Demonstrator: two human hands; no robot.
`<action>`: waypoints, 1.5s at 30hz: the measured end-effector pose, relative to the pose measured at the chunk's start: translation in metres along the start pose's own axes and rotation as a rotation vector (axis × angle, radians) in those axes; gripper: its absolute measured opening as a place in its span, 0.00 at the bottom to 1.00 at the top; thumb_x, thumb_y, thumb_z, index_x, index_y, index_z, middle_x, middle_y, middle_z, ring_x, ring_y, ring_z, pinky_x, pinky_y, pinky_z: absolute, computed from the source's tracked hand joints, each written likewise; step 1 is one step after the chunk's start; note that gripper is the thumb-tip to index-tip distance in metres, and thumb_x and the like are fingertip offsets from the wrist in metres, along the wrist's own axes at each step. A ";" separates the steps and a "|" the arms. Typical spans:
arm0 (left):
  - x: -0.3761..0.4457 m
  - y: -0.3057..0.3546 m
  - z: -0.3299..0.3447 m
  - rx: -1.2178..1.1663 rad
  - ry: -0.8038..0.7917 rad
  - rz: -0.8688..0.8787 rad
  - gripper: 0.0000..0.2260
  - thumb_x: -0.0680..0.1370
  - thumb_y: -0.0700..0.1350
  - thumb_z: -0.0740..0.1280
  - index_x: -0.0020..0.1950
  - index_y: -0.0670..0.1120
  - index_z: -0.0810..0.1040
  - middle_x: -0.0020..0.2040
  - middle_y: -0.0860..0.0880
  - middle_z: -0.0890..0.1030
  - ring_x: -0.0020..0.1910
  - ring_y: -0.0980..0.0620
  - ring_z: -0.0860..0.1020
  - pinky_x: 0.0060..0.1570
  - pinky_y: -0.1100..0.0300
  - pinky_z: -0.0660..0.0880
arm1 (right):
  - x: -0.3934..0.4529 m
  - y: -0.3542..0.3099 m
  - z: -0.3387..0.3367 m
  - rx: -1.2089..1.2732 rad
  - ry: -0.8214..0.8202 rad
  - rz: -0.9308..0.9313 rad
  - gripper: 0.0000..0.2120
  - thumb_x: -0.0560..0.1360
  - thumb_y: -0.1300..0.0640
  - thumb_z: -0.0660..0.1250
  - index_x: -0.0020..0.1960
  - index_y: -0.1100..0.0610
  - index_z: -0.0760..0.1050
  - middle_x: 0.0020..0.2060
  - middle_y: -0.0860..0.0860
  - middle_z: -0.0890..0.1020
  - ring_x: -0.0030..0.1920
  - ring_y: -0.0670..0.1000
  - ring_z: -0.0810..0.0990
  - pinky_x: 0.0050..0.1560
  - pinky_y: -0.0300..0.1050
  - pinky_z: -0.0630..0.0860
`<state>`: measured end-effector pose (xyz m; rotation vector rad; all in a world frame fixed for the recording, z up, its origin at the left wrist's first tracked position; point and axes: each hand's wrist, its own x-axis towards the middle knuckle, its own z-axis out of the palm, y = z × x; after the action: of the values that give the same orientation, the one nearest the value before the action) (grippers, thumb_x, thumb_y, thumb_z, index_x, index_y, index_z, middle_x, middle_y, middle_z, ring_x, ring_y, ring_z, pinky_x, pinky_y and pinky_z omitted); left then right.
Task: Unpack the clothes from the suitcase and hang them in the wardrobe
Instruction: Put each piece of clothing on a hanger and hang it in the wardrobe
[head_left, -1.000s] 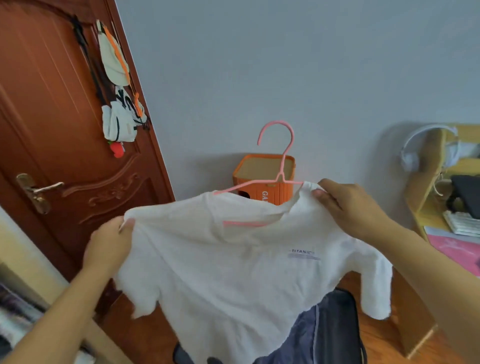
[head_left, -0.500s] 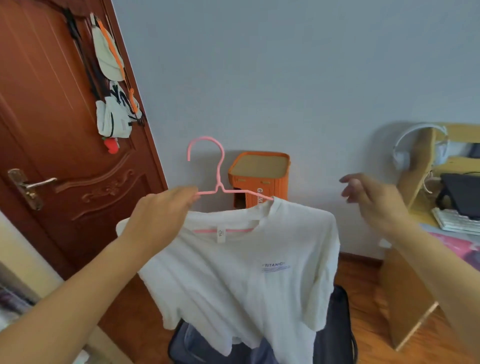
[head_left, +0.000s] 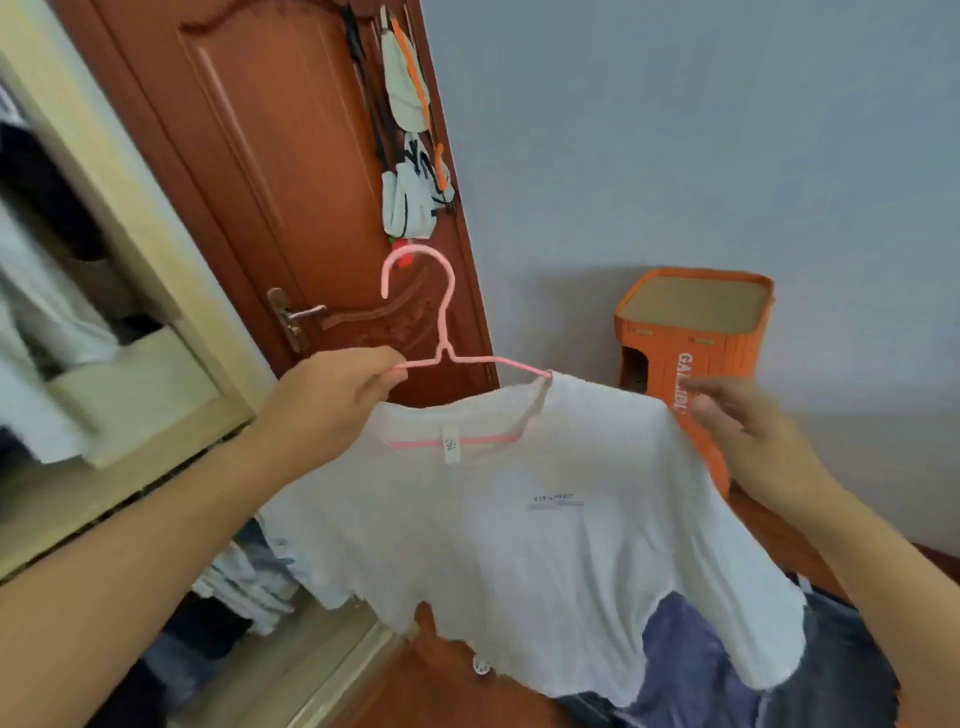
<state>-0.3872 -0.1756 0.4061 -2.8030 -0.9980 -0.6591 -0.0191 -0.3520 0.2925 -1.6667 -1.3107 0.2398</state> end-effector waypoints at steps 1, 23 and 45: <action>-0.009 -0.006 -0.006 -0.039 -0.020 -0.058 0.12 0.84 0.54 0.58 0.47 0.53 0.76 0.39 0.55 0.79 0.41 0.54 0.79 0.43 0.48 0.77 | 0.009 -0.021 0.014 0.031 -0.085 -0.071 0.12 0.80 0.40 0.63 0.61 0.41 0.76 0.58 0.38 0.78 0.60 0.40 0.76 0.61 0.37 0.69; -0.131 -0.335 -0.400 0.392 0.368 -0.574 0.19 0.83 0.47 0.62 0.74 0.51 0.70 0.71 0.46 0.68 0.70 0.43 0.67 0.67 0.53 0.66 | 0.112 -0.574 0.243 0.130 -0.064 -0.645 0.22 0.84 0.60 0.58 0.58 0.31 0.78 0.57 0.47 0.83 0.48 0.46 0.79 0.47 0.37 0.75; -0.329 -0.562 -0.555 1.227 0.791 -0.803 0.27 0.75 0.50 0.64 0.75 0.49 0.72 0.77 0.36 0.59 0.76 0.28 0.55 0.68 0.26 0.57 | 0.296 -0.938 0.518 -0.311 0.098 -0.798 0.20 0.79 0.64 0.57 0.69 0.56 0.76 0.66 0.59 0.77 0.66 0.61 0.76 0.65 0.51 0.73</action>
<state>-1.1674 -0.0538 0.7349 -0.9391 -1.5228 -0.7197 -0.8401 0.1395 0.8588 -1.2422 -1.8857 -0.5334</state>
